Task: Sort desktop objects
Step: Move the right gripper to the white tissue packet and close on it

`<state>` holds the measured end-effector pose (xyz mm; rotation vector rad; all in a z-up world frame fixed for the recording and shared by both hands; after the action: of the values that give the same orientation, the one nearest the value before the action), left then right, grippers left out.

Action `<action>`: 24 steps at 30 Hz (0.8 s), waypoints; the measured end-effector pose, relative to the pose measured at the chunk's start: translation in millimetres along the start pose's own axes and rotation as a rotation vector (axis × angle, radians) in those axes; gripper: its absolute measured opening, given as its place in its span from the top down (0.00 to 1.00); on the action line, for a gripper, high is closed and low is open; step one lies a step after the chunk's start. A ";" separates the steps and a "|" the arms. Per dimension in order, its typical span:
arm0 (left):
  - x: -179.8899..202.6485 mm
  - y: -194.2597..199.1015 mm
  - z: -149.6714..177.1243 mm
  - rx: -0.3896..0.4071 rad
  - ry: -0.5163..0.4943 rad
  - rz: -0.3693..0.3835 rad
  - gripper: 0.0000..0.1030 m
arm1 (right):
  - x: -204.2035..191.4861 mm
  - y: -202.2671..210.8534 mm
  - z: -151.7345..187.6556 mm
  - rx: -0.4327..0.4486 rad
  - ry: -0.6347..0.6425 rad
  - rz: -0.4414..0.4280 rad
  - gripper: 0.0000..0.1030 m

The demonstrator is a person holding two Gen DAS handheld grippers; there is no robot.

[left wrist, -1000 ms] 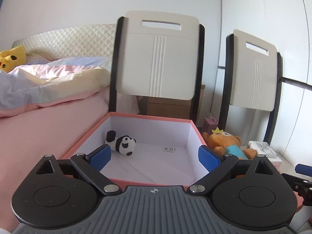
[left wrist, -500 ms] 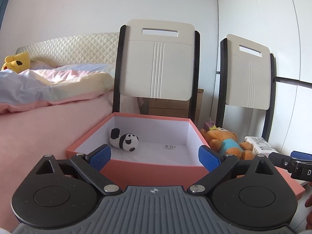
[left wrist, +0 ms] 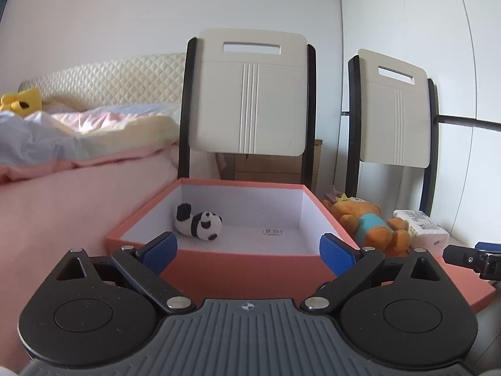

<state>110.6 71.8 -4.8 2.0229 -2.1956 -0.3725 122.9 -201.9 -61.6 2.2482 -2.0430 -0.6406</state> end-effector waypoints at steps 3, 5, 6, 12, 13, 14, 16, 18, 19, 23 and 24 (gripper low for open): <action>-1.8 -0.3 0.6 -0.003 0.013 0.004 0.04 | -1.3 -0.7 0.9 -0.002 0.002 -0.005 0.00; -3.1 -0.2 1.1 -0.006 0.014 -0.006 0.04 | -2.0 -1.1 1.7 -0.005 0.005 -0.007 0.00; -3.8 -0.4 1.2 -0.008 0.018 -0.006 0.04 | -1.9 -1.2 1.8 -0.006 0.004 -0.006 0.00; -4.7 1.3 0.7 -0.008 0.026 0.000 0.04 | -0.3 -1.0 -0.1 0.006 0.006 0.013 0.00; -4.8 1.6 0.3 -0.008 0.025 0.000 0.04 | 0.1 -0.8 -1.7 0.014 0.009 0.018 0.00; -5.3 2.0 0.4 -0.008 0.026 0.001 0.04 | 0.9 -0.7 -4.4 0.025 0.013 0.024 0.00; -5.3 2.8 0.4 -0.008 0.025 0.007 0.04 | 3.3 -0.6 -10.8 0.052 0.021 0.038 0.00; -4.3 4.0 0.7 -0.007 0.017 0.012 0.04 | 7.5 -0.7 -19.9 0.083 0.023 0.059 0.00; -3.8 4.8 0.6 -0.005 0.014 0.014 0.04 | 10.6 -0.8 -26.4 0.101 0.018 0.074 0.00; -4.1 8.7 -0.7 0.005 0.023 0.033 0.04 | 20.3 -3.6 -53.8 0.167 0.003 0.101 0.00; -4.3 8.8 -1.5 0.005 0.027 0.034 0.04 | 22.9 -6.3 -61.6 0.182 -0.002 0.113 0.00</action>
<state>102.9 76.5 -0.8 1.9781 -2.2144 -0.3336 149.9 -238.2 -13.4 2.2005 -2.2964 -0.4664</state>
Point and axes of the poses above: each gripper's, at about its wrist camera, not at the fingertips, and y roughly against the way its jaws point, x to its right, z to its underside, the point moved 7 cm from there along -y, roughly the way its jaws point, and after that the axes turned 6 degrees about -y, right-handed, at the moved point
